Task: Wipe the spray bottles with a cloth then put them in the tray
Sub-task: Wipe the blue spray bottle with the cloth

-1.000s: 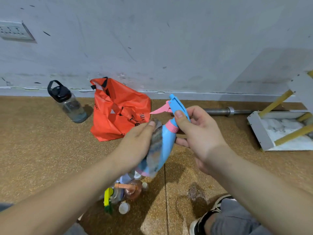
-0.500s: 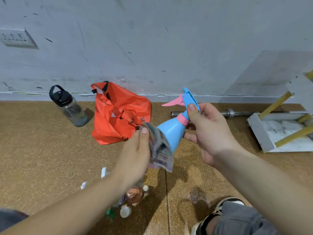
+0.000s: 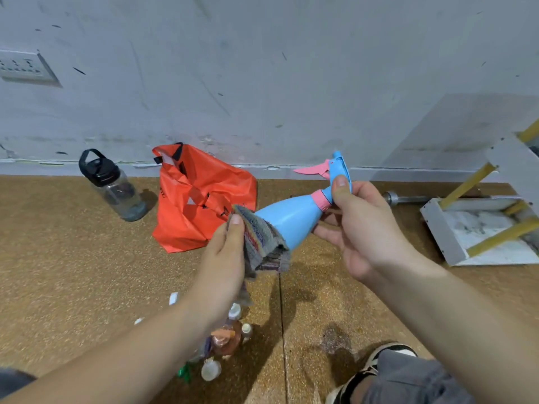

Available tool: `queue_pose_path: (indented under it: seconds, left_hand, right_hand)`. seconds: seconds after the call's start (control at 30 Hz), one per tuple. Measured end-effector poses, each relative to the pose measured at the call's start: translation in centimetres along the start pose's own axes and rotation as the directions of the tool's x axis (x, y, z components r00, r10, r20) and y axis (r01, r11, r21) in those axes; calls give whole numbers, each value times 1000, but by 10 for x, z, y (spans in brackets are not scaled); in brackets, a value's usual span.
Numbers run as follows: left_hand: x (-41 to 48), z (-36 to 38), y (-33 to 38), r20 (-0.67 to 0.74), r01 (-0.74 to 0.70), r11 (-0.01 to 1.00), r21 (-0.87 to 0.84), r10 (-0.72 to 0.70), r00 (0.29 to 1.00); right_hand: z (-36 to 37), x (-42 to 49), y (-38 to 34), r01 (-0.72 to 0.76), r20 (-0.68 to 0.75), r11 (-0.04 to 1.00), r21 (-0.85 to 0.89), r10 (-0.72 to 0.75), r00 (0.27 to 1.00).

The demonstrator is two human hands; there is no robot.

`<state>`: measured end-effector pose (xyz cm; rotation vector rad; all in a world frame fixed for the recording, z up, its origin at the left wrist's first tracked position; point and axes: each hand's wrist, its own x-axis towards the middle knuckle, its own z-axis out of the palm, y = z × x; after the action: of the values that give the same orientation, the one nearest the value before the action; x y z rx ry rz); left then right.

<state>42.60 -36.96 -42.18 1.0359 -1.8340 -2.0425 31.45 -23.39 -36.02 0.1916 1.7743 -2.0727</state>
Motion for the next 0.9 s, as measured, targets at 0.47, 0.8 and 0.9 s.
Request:
queue_pose_path:
  seconds: [0.47, 0.8, 0.9]
  left_hand:
    - [11, 0, -9, -24, 242, 965, -99, -245, 969]
    - [-4, -3, -3, 415, -656, 234, 718, 613, 673]
    - [-7, -1, -1, 516, -707, 145, 692, 586, 625]
  right_hand:
    - [1, -6, 20, -41, -31, 993, -112, 38, 999]
    - [12, -22, 33, -30, 76, 997, -69, 35, 997]
    - [12, -29, 44, -1, 105, 990, -140, 15, 994]
